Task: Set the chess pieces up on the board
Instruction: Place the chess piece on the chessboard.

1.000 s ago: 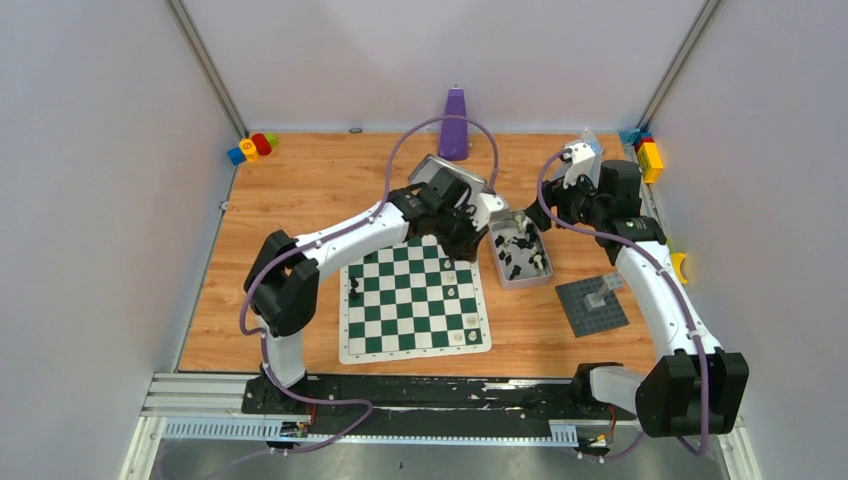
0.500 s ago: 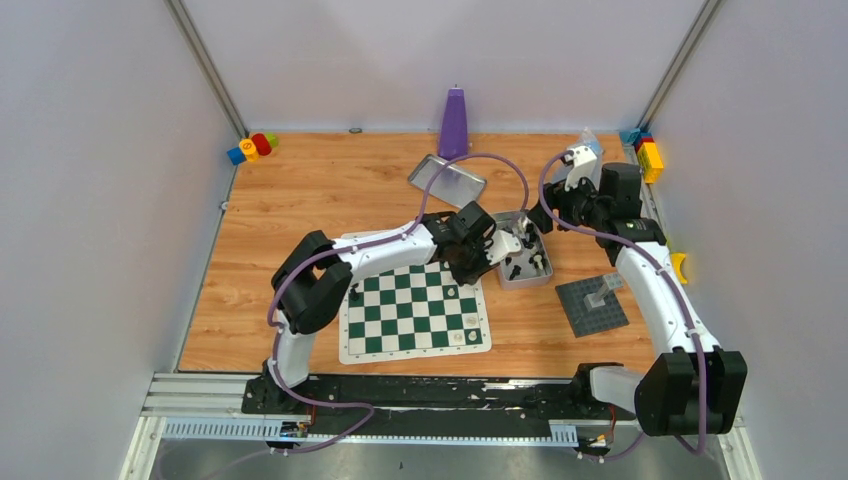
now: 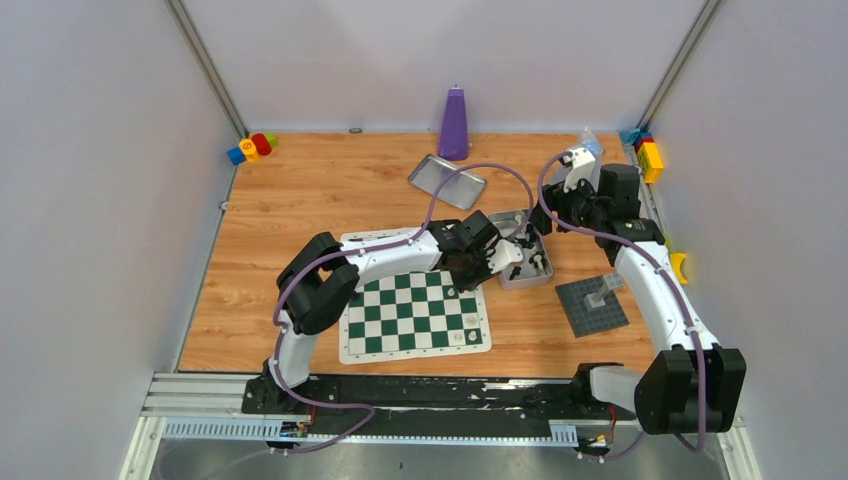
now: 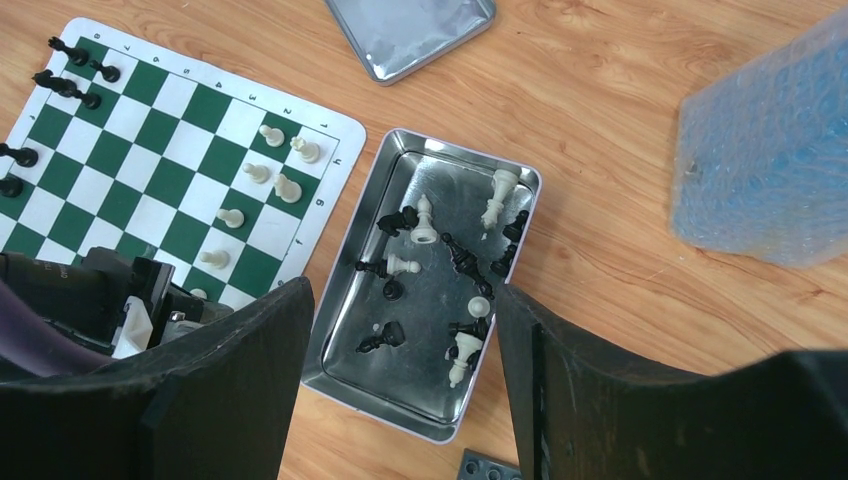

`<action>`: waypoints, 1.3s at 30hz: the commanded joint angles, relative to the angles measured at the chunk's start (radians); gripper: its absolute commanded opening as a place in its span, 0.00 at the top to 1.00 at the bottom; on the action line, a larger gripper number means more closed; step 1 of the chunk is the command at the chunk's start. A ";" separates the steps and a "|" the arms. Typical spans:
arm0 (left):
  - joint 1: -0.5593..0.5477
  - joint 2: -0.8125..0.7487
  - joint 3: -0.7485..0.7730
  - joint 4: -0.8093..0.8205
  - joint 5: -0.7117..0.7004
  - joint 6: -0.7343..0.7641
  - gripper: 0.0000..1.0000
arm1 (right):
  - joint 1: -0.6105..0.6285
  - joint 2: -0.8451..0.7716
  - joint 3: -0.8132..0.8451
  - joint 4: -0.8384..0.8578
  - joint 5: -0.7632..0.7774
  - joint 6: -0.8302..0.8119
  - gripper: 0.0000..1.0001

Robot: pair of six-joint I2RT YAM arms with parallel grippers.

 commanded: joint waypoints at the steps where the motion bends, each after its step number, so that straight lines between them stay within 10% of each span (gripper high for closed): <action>1: -0.011 -0.025 -0.017 0.015 -0.015 0.017 0.92 | -0.004 0.002 0.001 0.026 -0.020 0.003 0.32; 21: -0.011 -0.061 -0.056 0.052 -0.055 0.013 0.90 | -0.004 0.022 0.000 0.010 -0.038 -0.004 0.32; 39: -0.011 -0.087 -0.052 0.051 -0.071 0.003 0.66 | -0.004 0.048 0.018 -0.034 -0.042 -0.020 0.32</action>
